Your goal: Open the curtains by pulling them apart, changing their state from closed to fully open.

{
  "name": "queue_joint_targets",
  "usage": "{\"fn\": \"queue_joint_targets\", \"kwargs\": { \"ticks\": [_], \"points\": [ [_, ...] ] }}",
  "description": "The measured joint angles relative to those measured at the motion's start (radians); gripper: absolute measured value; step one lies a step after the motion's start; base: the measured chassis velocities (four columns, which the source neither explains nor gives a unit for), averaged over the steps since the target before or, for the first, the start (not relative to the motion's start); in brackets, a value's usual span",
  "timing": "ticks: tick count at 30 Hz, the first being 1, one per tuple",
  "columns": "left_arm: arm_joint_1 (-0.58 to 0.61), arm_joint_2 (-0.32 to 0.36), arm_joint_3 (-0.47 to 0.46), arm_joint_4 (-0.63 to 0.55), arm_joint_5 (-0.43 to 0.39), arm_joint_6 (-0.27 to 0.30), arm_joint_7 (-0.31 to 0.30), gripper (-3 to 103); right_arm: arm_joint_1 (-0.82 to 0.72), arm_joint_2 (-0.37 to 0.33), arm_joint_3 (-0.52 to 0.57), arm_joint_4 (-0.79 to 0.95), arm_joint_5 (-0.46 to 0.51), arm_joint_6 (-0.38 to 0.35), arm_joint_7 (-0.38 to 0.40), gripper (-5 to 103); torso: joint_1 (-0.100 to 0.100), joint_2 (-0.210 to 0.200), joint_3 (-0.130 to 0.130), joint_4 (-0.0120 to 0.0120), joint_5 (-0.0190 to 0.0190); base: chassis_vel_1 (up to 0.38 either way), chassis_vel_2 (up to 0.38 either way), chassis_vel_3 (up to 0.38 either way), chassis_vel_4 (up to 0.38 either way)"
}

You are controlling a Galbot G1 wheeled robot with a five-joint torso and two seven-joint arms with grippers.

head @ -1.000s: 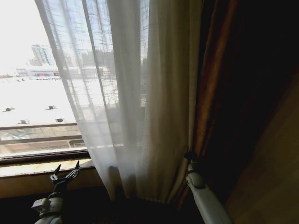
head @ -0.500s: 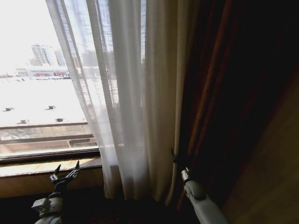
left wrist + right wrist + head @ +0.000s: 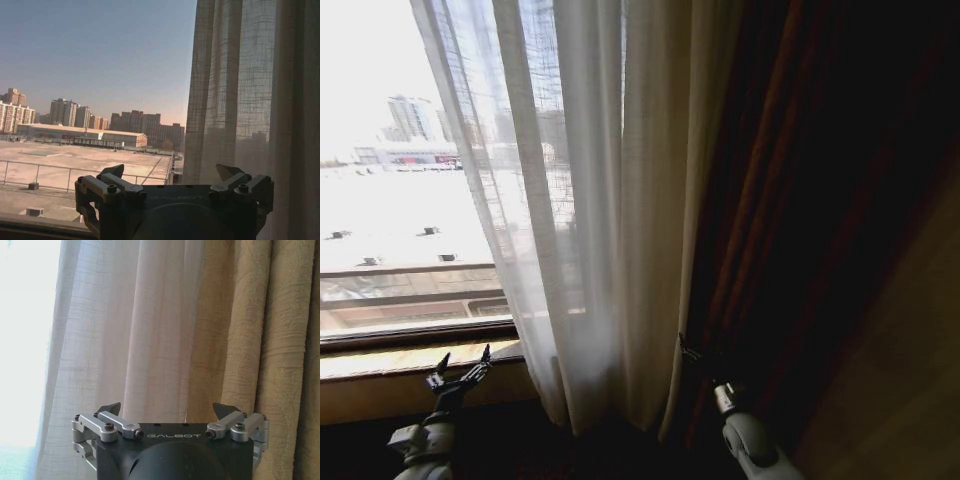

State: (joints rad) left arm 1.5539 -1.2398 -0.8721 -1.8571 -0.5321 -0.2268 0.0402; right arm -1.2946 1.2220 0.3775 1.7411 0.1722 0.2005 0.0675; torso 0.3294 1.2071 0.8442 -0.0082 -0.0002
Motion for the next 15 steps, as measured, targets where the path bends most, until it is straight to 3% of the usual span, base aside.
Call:
{"fn": "queue_joint_targets", "kwargs": {
  "ticks": [8,15],
  "points": [
    [0.0,0.0,0.0,0.0,0.0,0.0,0.0,100,-0.038,0.001,-0.005,0.043,-0.018,0.005,-0.007,100,0.0,0.0,0.0,0.0,0.0,0.169,0.156,-0.16,-0.176],
    [0.0,0.0,0.0,0.0,0.0,0.0,0.0,100,-0.051,-0.002,0.001,0.057,-0.021,0.011,-0.016,100,0.0,0.0,0.0,0.0001,0.0,0.295,0.278,-0.293,-0.277]
  ]
}}
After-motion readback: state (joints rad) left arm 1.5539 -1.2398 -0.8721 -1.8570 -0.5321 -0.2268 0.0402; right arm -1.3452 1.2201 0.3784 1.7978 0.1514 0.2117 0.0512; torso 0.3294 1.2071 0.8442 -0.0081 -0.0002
